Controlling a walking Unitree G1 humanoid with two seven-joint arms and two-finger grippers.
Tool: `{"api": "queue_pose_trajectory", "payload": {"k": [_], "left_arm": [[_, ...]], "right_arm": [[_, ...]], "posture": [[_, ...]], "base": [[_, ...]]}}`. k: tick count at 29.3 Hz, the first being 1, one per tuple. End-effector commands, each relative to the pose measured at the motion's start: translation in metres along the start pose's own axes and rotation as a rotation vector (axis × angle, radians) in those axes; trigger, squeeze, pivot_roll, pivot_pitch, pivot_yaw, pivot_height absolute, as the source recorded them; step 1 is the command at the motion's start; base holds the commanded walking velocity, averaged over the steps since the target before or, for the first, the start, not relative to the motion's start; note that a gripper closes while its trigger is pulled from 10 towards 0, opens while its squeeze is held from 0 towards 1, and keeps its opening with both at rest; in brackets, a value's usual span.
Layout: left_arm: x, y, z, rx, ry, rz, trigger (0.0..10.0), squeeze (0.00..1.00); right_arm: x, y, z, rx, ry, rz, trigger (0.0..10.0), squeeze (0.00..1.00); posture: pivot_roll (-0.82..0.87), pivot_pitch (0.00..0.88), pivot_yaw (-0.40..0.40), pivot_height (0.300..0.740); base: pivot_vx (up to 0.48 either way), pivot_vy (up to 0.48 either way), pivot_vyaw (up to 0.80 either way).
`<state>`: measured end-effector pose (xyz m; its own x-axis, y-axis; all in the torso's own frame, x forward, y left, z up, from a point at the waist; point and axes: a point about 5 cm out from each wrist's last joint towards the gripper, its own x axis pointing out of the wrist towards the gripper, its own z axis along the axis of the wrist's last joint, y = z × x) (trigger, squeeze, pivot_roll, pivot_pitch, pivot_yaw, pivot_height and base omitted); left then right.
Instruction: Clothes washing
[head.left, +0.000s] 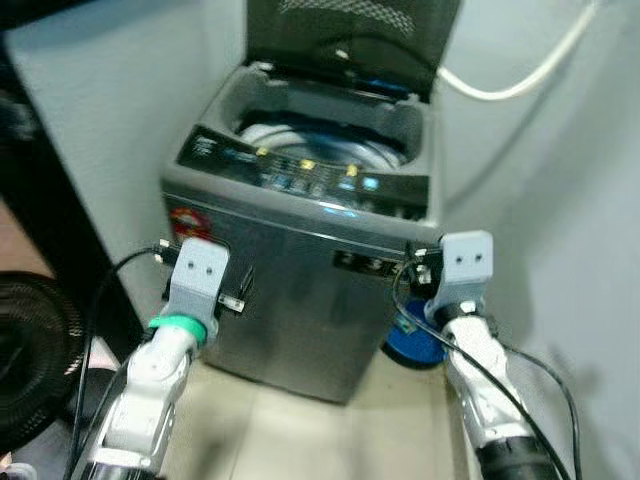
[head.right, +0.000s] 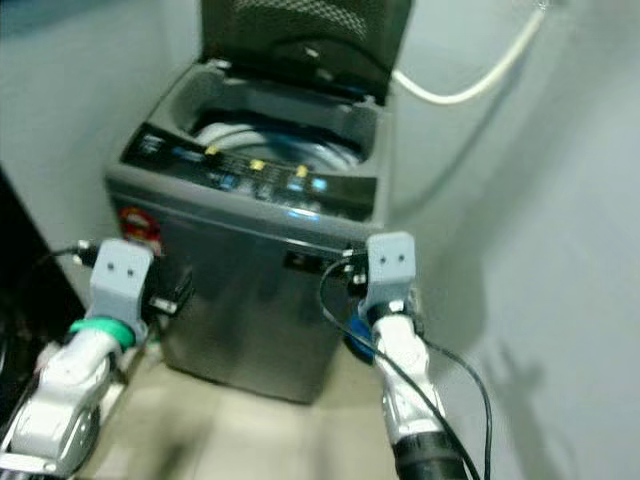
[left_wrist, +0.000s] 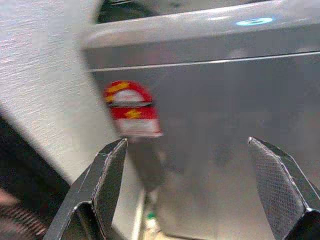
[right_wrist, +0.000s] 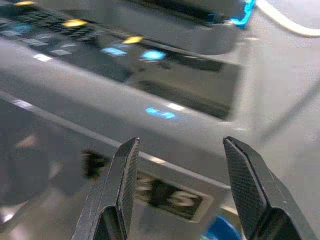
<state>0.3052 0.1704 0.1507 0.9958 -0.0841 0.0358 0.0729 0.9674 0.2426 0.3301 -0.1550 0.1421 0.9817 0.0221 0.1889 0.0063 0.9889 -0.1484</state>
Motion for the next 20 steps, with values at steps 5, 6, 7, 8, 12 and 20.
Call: {"api": "queue_pose_trajectory", "payload": {"k": [5, 6, 7, 8, 12, 20], "left_arm": [[-0.002, 0.000, -0.009, -0.079, 0.060, -0.006, 10.0, 0.00], [-0.002, 0.000, -0.009, -0.079, 0.060, -0.006, 10.0, 0.00], [-0.003, 0.002, -0.009, -0.073, 0.052, -0.004, 10.0, 0.00], [-0.004, 0.004, -0.008, -0.048, 0.037, 0.008, 10.0, 0.00], [-0.007, 0.000, -0.013, 0.040, 0.033, -0.056, 10.0, 0.00], [-0.004, -0.012, -0.019, -0.053, 0.121, -0.022, 10.0, 0.00]], "right_arm": [[-0.006, 0.001, -0.006, 0.005, 0.014, -0.019, 10.0, 0.00], [-0.006, 0.001, -0.006, 0.005, 0.014, -0.019, 10.0, 0.00], [-0.006, 0.002, -0.006, 0.006, 0.013, -0.017, 10.0, 0.00], [-0.006, 0.003, -0.006, 0.006, 0.011, -0.015, 10.0, 0.00], [-0.006, 0.003, -0.008, 0.002, 0.008, -0.011, 10.0, 0.00], [-0.004, 0.003, -0.007, -0.002, 0.001, -0.008, 10.0, 0.00]], "posture": [[0.07, 0.022, -0.044, 0.740], [0.07, 0.022, -0.044, 0.740], [0.06, 0.024, -0.043, 0.740], [0.06, 0.024, -0.043, 0.740], [0.07, 0.026, -0.046, 0.740], [0.06, 0.019, -0.045, 0.740]], "base": [[0.000, 0.000, 0.75], [0.000, 0.000, 0.75], [0.000, 0.000, 0.75], [0.000, 0.000, 0.75], [0.000, 0.000, 0.75], [0.000, 0.000, 0.75]]}}
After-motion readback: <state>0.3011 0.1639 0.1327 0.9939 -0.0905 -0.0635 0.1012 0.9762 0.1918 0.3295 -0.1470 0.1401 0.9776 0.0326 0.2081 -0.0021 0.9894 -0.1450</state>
